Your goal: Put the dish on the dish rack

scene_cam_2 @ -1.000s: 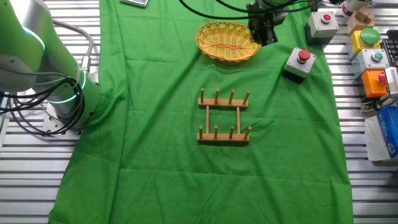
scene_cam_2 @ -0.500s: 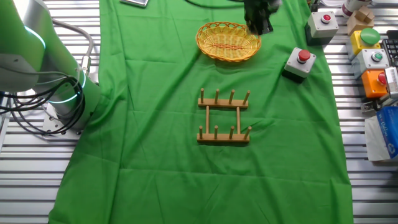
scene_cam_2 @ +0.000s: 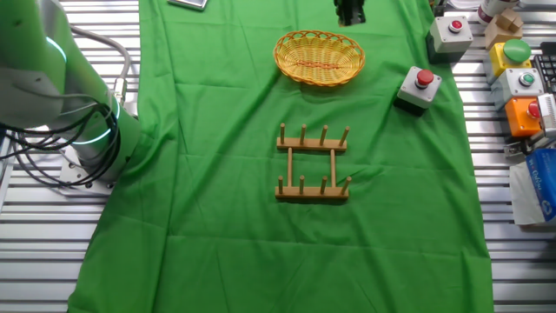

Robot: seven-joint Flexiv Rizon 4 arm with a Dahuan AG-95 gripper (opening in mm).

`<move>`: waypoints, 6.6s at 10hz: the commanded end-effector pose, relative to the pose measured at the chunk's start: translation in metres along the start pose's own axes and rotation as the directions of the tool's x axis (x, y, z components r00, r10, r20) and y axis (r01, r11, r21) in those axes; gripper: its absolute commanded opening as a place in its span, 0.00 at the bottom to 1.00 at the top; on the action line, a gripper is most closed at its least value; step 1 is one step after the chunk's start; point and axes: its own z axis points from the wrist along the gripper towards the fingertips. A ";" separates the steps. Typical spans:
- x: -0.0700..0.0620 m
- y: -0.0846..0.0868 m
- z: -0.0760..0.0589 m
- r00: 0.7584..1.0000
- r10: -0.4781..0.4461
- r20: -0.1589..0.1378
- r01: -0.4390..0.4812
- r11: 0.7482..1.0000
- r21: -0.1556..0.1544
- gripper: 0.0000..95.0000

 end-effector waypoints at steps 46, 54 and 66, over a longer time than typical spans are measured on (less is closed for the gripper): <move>0.033 0.017 0.052 0.998 -0.063 -0.020 0.064 0.996 0.062 0.00; 0.023 0.028 0.063 0.999 -0.034 -0.005 0.035 0.995 0.089 0.60; 0.023 0.029 0.074 1.000 0.003 -0.018 0.000 0.985 0.170 0.60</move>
